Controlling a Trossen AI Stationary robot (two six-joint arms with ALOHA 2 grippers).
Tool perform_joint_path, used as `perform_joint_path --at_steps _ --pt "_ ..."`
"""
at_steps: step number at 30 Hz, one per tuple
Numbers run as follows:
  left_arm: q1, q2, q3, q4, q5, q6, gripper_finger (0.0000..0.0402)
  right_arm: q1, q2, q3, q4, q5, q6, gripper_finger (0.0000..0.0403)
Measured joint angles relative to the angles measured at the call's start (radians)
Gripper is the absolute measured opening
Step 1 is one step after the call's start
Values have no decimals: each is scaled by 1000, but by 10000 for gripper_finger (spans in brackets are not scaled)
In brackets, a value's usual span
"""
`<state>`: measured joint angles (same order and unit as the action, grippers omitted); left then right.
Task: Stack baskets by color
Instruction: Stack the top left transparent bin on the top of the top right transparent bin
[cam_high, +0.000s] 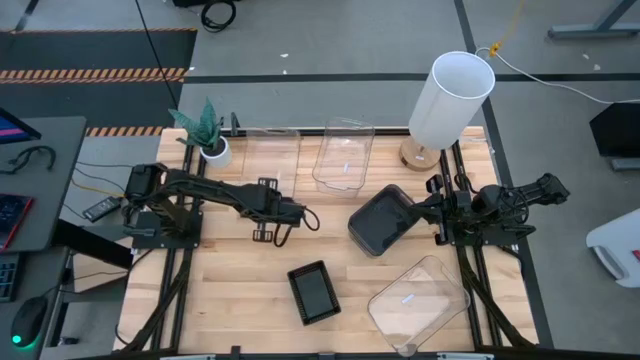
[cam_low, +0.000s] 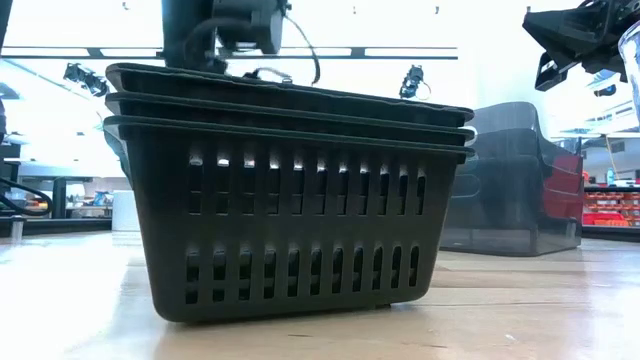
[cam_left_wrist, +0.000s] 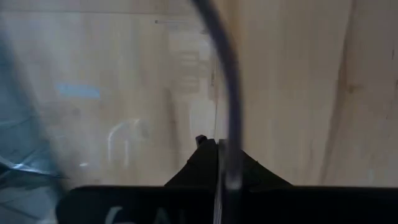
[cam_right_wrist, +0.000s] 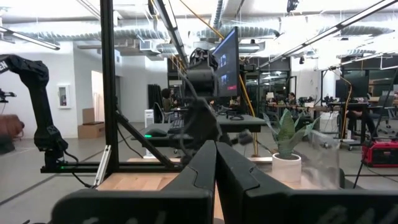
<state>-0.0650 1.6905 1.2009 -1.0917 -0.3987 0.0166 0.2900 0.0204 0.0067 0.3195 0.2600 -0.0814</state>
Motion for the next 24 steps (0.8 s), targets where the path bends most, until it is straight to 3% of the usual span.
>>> perform_joint_path --at_steps 9,16,19,24 --pt "5 0 204 -62 -198 109 5 0 0 0 0 0 0 16" --pt "68 0 292 201 -229 341 5 0 0 0 0 0 0 16" --pt "99 0 292 381 -171 451 5 0 0 0 0 0 0 16" --pt "164 0 291 606 42 525 5 0 0 0 0 0 0 16"
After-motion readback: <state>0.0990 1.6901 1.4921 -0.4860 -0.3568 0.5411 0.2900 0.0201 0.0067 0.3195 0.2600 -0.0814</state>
